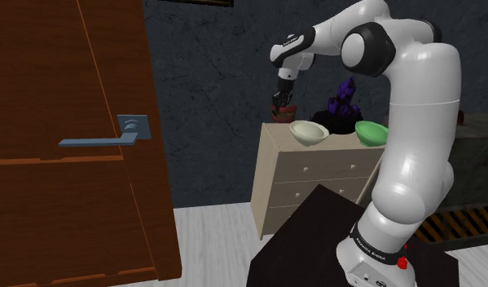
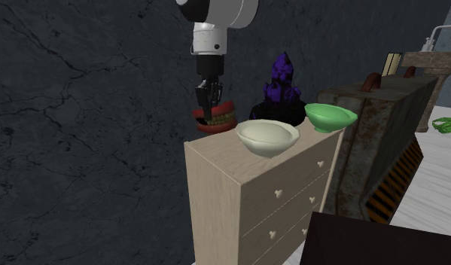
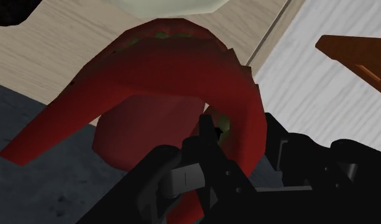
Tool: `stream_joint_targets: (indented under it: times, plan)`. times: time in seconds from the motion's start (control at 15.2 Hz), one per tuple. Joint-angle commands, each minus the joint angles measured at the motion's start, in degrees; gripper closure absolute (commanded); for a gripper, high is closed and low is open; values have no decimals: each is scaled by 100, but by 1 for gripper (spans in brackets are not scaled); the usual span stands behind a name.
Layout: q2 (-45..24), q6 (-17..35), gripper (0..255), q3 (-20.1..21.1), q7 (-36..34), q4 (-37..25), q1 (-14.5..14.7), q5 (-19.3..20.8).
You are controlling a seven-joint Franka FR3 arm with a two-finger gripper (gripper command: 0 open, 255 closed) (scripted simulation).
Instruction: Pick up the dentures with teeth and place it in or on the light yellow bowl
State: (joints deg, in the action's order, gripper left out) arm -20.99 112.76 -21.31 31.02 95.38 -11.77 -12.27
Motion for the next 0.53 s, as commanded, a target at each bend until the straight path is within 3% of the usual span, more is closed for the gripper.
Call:
stream_joint_targets:
  times: [0.0,0.46]
  plan:
    - [40,-145,255,-9,-31,-112,3,25]
    - [160,-629,255,-38,-103,-489,-1,96]
